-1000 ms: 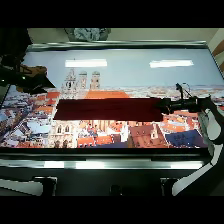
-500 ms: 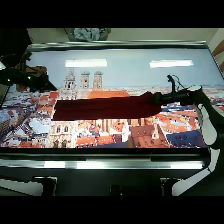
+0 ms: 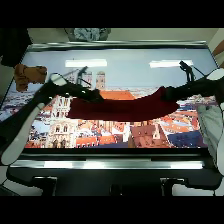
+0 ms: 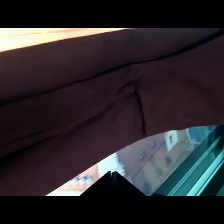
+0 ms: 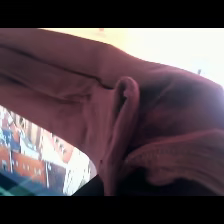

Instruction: Fold the shirts.

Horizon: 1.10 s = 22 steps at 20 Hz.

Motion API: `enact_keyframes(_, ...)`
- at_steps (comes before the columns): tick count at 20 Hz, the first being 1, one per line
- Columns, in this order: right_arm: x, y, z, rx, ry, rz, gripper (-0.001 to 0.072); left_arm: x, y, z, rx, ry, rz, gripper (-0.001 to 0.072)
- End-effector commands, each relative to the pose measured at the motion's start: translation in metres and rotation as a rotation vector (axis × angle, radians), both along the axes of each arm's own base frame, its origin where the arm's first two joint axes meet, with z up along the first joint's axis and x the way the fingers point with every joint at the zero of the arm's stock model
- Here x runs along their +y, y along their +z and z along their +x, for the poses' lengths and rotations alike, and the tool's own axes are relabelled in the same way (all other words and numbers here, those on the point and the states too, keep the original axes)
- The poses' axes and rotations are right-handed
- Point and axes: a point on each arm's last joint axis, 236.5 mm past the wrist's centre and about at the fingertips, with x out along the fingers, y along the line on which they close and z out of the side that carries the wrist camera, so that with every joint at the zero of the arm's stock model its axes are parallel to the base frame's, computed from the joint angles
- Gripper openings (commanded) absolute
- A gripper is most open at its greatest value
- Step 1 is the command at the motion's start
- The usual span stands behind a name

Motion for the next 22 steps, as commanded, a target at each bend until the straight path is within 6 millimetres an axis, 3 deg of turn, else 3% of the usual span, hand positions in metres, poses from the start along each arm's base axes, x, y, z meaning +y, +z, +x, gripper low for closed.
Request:
enact_keyframes(1, -0.005, 0.031, -0.029, 0.010, 0.012, -0.065, 0.0042, -0.088, -0.030, -0.026, 0.028, -0.015, -0.060, 0.0030)
enact_keyframes(4, -0.004, 0.062, -0.047, -0.014, 0.023, -0.087, 0.0042, -0.134, -0.055, -0.044, 0.120, -0.049, -0.112, 0.0030)
enact_keyframes(10, 0.002, 0.103, -0.090, -0.053, 0.043, -0.122, 0.0042, -0.199, -0.078, -0.067, 0.281, -0.047, -0.249, 0.0030)
enact_keyframes(15, 0.000, 0.109, -0.085, -0.079, 0.005, -0.126, 0.0042, -0.235, -0.095, -0.104, 0.340, -0.082, -0.283, 0.0030)
enact_keyframes(17, -0.002, 0.105, -0.083, -0.069, -0.004, -0.131, 0.0042, -0.228, -0.089, -0.092, 0.320, -0.074, -0.292, 0.0027)
enact_keyframes(19, -0.005, 0.101, -0.075, -0.070, -0.020, -0.131, 0.0041, -0.197, -0.072, -0.064, 0.207, -0.082, -0.227, 0.0024)
enact_keyframes(21, -0.001, 0.097, -0.061, -0.085, -0.040, -0.116, 0.0041, -0.131, -0.058, -0.029, 0.065, -0.090, -0.025, 0.0025)
enact_keyframes(22, 0.007, 0.093, -0.054, -0.091, -0.028, -0.113, 0.0041, -0.087, -0.044, -0.011, -0.029, -0.101, 0.097, 0.0025)
